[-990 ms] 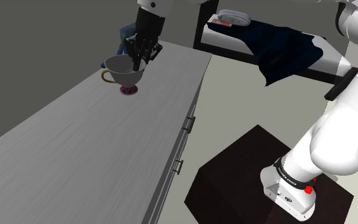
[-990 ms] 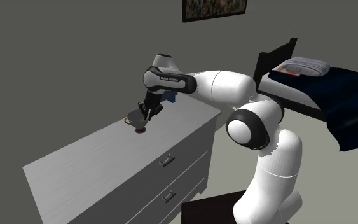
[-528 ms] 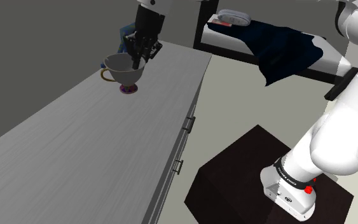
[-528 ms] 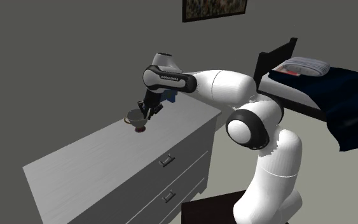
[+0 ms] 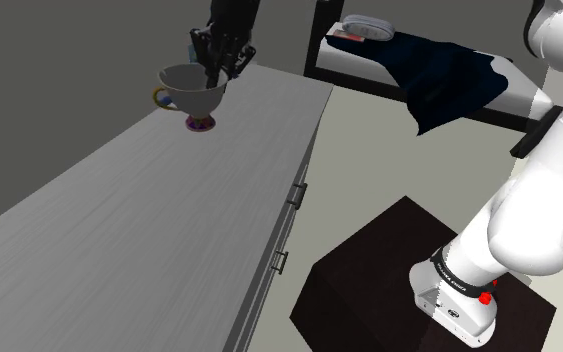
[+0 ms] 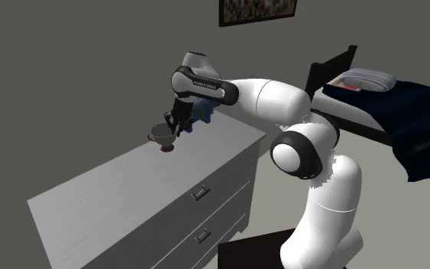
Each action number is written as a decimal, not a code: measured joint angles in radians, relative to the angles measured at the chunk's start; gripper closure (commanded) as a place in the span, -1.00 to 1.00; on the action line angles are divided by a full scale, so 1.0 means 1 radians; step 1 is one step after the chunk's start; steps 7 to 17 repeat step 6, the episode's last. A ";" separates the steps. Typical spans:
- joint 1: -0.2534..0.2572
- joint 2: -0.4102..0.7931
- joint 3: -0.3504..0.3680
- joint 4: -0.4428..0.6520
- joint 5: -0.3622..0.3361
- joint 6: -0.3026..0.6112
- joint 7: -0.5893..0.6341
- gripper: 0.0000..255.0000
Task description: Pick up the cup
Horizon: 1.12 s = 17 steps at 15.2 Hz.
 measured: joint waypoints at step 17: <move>0.003 0.020 0.000 0.102 -0.011 -0.081 0.022 1.00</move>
